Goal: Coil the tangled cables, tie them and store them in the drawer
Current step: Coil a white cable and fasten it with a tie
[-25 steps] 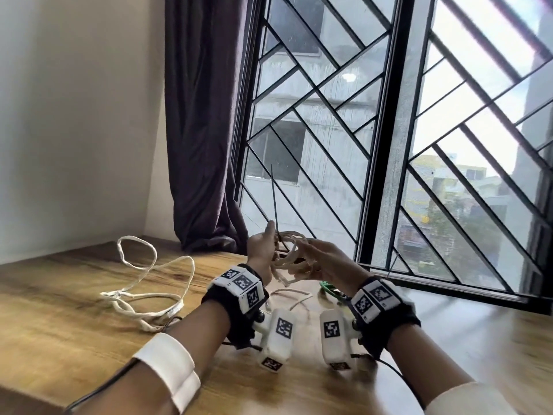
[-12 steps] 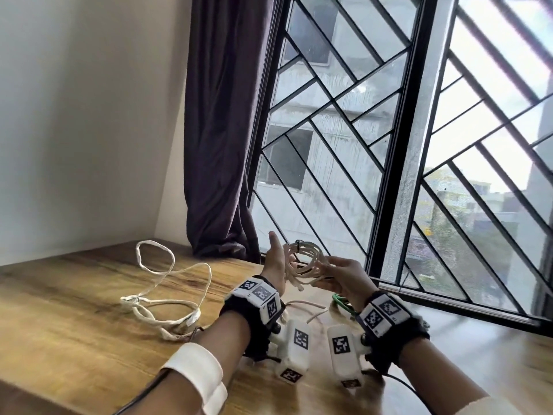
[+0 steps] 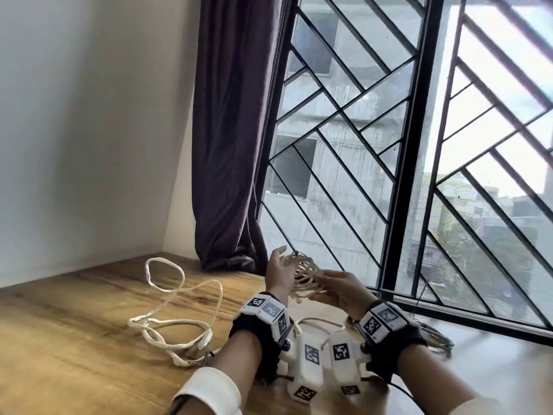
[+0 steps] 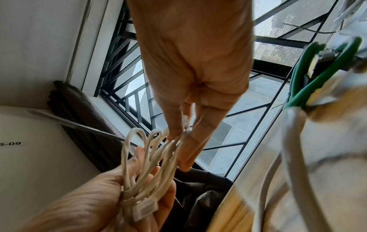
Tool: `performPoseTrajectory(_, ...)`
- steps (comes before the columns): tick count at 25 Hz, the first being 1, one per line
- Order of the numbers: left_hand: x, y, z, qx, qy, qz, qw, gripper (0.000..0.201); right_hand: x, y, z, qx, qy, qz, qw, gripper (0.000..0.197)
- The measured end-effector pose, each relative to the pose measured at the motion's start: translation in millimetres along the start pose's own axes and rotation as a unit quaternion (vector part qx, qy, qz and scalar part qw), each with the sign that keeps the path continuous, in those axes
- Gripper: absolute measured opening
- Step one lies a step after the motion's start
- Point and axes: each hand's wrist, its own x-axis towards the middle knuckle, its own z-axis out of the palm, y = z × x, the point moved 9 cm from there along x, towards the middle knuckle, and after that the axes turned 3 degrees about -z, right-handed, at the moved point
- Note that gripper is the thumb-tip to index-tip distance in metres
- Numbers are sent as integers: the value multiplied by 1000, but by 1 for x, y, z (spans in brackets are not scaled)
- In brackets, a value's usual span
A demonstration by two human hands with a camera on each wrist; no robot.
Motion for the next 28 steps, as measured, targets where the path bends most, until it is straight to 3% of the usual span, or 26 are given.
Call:
performPoseTrajectory(3, 2, 6, 2, 19, -6, 39, 999, 28, -3, 1, -1, -63, -5, -4, 998, 33)
performPoseTrajectory(5, 6, 3, -4, 25, 13, 54, 998, 17, -4, -18, -5, -155, 25, -80, 984, 32)
performPoseTrajectory(8, 11, -7, -7, 33, 13, 39, 999, 17, -10, -61, -4, -210, 82, -235, 945, 34)
performPoseTrajectory(10, 7, -2, -1, 43, -7, 45, 998, 17, -12, -68, 3, -266, 79, -265, 923, 32)
performPoseTrajectory(12, 1, 4, 9, 30, -36, 49, 998, 14, -13, -67, 1, -307, 92, -273, 907, 24)
performPoseTrajectory(14, -6, 6, 17, 22, -65, 38, 997, 13, -16, -67, -5, -298, 96, -272, 910, 23)
performPoseTrajectory(18, -19, 8, 29, 7, -111, 28, 993, 8, -22, -67, 10, -324, 31, -283, 902, 20)
performPoseTrajectory(25, -21, 4, 14, -14, -55, 2, 998, 13, -18, -54, 5, -471, 44, -182, 862, 13)
performPoseTrajectory(28, -23, 3, 18, 5, -70, -11, 997, 11, -20, -59, 1, -490, 75, -184, 849, 11)
